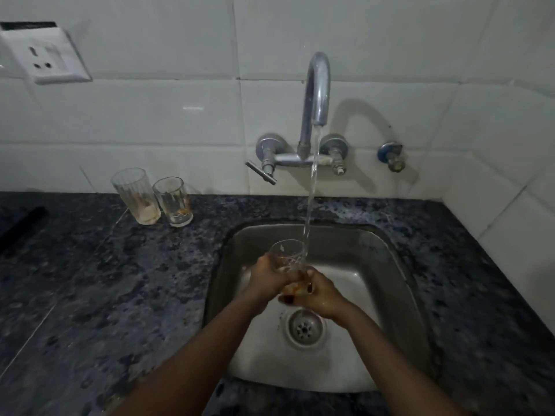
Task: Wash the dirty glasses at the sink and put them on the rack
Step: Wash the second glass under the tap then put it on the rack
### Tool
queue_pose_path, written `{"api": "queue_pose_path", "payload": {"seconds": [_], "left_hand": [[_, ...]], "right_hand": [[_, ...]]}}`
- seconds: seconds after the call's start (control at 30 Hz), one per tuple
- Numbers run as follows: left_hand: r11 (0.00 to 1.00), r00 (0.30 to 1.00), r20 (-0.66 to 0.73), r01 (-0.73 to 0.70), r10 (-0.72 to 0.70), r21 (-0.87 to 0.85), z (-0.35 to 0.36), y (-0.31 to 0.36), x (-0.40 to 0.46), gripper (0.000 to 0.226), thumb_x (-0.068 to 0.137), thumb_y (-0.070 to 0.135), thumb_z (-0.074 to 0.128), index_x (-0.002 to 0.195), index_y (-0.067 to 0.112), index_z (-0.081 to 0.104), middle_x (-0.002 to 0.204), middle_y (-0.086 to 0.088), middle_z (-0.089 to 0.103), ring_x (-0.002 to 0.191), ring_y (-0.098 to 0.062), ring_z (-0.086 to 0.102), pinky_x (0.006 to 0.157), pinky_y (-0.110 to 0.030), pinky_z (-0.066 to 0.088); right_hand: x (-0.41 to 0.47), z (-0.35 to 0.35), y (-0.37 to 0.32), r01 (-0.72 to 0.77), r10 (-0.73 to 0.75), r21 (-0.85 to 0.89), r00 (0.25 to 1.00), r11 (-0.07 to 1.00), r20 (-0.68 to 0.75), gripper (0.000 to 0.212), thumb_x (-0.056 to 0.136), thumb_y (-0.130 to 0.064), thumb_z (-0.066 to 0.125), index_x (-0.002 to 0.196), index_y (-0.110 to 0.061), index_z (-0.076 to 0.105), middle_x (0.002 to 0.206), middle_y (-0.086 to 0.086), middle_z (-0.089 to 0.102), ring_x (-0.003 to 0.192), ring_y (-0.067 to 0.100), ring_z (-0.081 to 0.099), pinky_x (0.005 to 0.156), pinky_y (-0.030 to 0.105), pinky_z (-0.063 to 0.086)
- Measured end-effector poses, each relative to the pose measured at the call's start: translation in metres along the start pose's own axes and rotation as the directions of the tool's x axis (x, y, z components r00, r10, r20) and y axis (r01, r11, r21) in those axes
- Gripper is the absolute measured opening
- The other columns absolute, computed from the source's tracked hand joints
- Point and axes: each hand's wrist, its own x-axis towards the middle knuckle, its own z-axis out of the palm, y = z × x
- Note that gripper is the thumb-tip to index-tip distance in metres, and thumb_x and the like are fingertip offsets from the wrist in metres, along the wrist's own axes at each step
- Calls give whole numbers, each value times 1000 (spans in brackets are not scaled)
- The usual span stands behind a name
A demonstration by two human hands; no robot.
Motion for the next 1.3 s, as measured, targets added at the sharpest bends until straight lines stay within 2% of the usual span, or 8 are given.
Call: {"api": "queue_pose_path", "payload": {"seconds": [0.3, 0.43, 0.67, 0.83, 0.97, 1.07, 1.2, 1.3], "left_hand": [[915, 895, -192, -386, 403, 121, 12, 15, 7, 35, 88, 43, 49, 104, 14, 60, 102, -3, 65, 95, -14, 62, 84, -31, 51], [736, 822, 320, -567, 472, 370, 1, 23, 9, 48, 78, 53, 46, 102, 14, 62, 98, -3, 67, 94, -15, 61, 90, -33, 42], [-101, 787, 615, -616, -49, 781, 5, 42, 33, 77, 79, 27, 68, 143, 23, 26, 154, -5, 26, 144, -23, 17, 112, -59, -9], [941, 719, 692, -182, -70, 285, 5, 60, 35, 55, 66, -4, 73, 117, -2, 53, 117, -18, 59, 112, -30, 55, 98, -41, 41], [896, 802, 597, 287, -31, -339, 5, 55, 31, 42, 63, -20, 50, 90, 9, 62, 91, -9, 64, 95, -30, 60, 73, -37, 49], [977, 810, 582, -174, 69, 127, 10, 52, 22, 58, 73, -21, 49, 123, 9, 49, 122, -10, 56, 121, -29, 49, 88, -39, 47], [-227, 667, 745, -723, 17, 653, -14, 48, 39, 73, 88, 4, 46, 148, 23, 9, 159, -1, 10, 145, -16, 13, 116, -50, 14], [-331, 685, 726, -672, 61, 662, -24, 44, 52, 78, 85, 2, 46, 148, 26, 7, 159, 5, 2, 146, -9, 3, 115, -56, 1]], "right_hand": [[5, -18, -4, -37, -31, -185, 936, 982, -351, 69, 55, -21, 88, 116, -11, 57, 111, 8, 67, 101, 27, 62, 84, 42, 52], [6, -28, -13, -24, -111, -333, 917, 943, -383, 48, 62, -17, 82, 101, -13, 54, 95, 4, 63, 90, 22, 60, 73, 36, 49], [10, -37, -39, 91, -354, -765, 917, 638, -186, 58, 73, -17, 72, 124, -10, 46, 127, 14, 51, 112, 33, 52, 86, 38, 47], [14, -39, -41, 125, -375, -649, 889, 751, -263, 38, 83, -21, 63, 118, -12, 51, 120, 14, 55, 106, 31, 56, 83, 32, 44], [21, -43, -32, 131, -363, -544, 866, 828, -344, 54, 71, -21, 75, 118, -10, 51, 118, 15, 57, 104, 31, 57, 80, 29, 41], [22, -50, -30, 127, -363, -576, 877, 808, -315, 68, 65, -16, 78, 126, -9, 48, 124, 17, 54, 110, 33, 55, 87, 32, 43], [22, -62, -24, 94, -344, -636, 896, 766, -281, 72, 62, -10, 79, 127, -7, 48, 124, 20, 54, 111, 38, 54, 91, 41, 46], [24, -66, -26, 62, -327, -624, 889, 779, -321, 70, 62, -12, 80, 125, -9, 50, 121, 19, 55, 110, 36, 54, 90, 39, 45]]}}
